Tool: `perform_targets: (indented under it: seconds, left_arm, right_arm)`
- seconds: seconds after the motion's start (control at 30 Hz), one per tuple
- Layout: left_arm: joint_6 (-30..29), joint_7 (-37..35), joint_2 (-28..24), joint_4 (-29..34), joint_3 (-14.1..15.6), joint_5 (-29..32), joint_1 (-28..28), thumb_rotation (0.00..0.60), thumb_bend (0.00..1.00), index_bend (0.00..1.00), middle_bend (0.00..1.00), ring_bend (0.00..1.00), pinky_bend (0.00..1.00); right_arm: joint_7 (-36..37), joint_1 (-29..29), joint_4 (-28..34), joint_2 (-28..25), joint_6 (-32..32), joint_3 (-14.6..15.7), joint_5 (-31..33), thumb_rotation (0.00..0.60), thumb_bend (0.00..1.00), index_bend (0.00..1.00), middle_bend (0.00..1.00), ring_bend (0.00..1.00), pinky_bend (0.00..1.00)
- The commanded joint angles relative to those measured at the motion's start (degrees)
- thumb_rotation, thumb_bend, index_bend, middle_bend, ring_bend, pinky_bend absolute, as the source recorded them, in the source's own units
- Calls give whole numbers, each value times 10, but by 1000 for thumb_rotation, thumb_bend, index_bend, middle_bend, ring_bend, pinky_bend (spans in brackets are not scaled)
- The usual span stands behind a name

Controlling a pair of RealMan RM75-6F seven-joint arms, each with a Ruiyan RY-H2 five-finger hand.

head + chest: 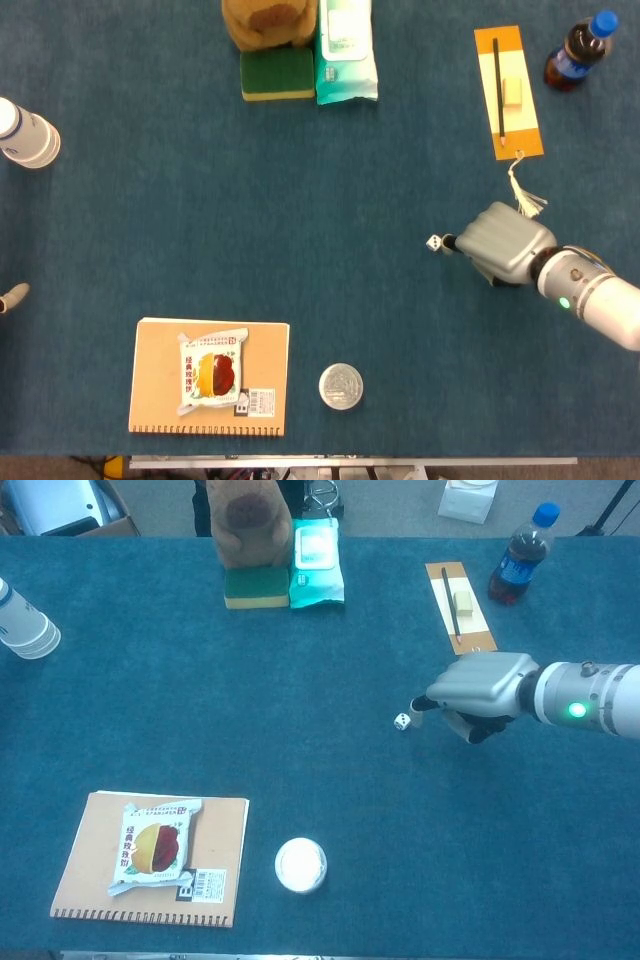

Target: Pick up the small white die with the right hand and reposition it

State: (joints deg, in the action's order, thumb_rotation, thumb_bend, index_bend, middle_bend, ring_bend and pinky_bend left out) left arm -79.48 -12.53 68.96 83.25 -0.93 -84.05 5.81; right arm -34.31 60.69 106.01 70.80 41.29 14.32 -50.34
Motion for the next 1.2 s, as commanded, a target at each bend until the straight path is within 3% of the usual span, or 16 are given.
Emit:
perform_targets:
  seconds: [0.03, 1.2]
  left_arm:
    - [0, -1, 0, 0, 0, 0, 0, 600, 38, 0, 0, 0, 200]
    - [5, -13, 5, -10, 1, 3, -2, 600, 38, 0, 0, 0, 200]
  right_arm:
    - [0, -1, -4, 3, -2, -1, 2, 600, 1000, 268, 1000, 1000, 1000]
    - [17, -7, -35, 24, -10, -20, -5, 600, 1000, 268, 1000, 1000, 1000]
